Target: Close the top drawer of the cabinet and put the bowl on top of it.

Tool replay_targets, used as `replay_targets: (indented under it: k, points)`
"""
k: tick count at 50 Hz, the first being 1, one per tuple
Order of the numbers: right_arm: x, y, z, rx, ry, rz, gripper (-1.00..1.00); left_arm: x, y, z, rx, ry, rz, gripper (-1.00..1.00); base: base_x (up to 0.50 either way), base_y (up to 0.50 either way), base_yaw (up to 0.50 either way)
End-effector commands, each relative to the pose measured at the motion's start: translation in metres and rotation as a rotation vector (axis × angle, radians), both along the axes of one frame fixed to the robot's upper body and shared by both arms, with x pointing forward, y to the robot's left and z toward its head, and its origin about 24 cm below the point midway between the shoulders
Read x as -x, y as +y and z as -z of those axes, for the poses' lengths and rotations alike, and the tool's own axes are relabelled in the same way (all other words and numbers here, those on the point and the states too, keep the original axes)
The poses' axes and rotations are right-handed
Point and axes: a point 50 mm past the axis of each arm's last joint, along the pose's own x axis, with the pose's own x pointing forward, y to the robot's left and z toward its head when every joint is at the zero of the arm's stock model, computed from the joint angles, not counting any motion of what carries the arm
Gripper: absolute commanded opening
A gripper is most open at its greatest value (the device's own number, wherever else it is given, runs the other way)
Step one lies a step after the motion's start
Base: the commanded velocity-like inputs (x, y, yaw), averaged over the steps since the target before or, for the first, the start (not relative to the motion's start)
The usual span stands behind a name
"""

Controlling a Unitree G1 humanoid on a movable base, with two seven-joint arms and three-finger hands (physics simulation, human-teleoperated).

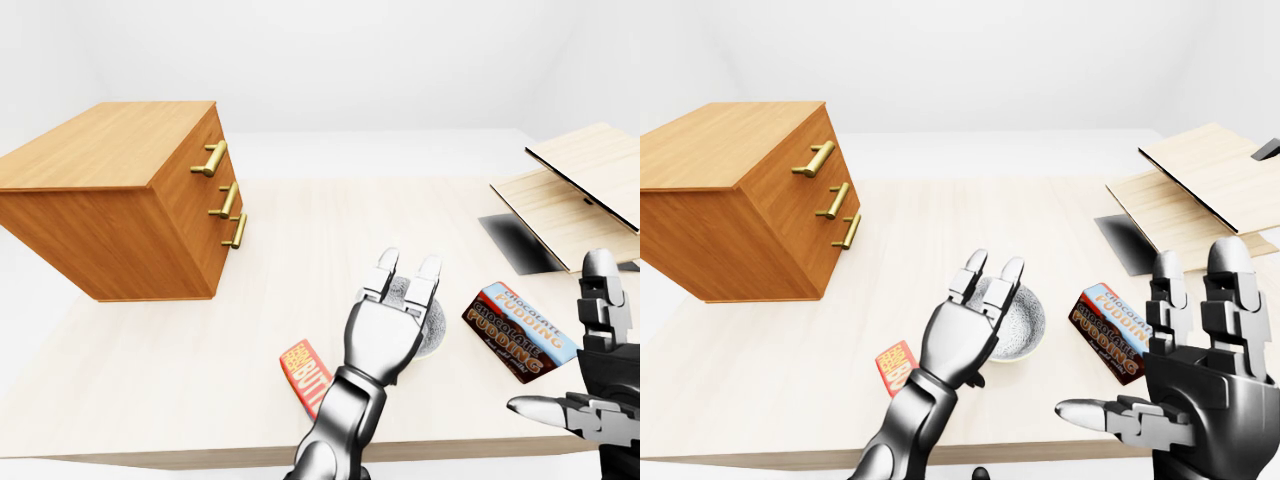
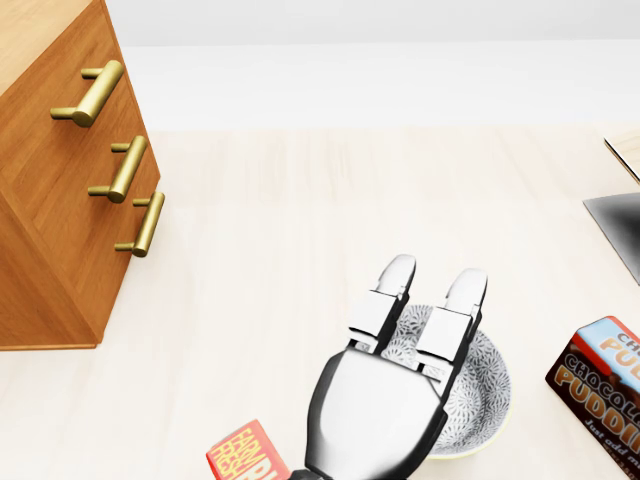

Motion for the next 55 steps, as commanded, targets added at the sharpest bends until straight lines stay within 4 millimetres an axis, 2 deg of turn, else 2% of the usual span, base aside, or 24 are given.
replay_targets:
  k: [1,10,18,35,55]
  points:
    - [0.000,-0.001,0.000,-0.001,-0.002,0.001,1.00,-0.002,-0.003,0.011,-0.036,0.025,-0.002,1.00,0.00,0.00,0.00]
    - [0.001,0.000,0.000,-0.001,-0.003,0.000,1.00,-0.001,-0.006,0.013,-0.039,0.032,0.005,1.00,0.00,0.00,0.00]
    - [0.000,-0.001,0.000,-0.002,-0.003,0.001,1.00,-0.005,-0.006,0.024,-0.085,0.039,-0.009,1.00,0.00,0.00,0.00]
    - [0.000,-0.001,0.000,0.000,-0.004,-0.002,1.00,-0.010,-0.007,0.028,-0.111,0.048,-0.020,1.00,0.00,0.00,0.00]
    - [-0.005,-0.001,0.003,-0.006,0.010,-0.001,1.00,-0.011,-0.012,0.044,-0.128,0.088,-0.019,1.00,0.00,0.00,0.00]
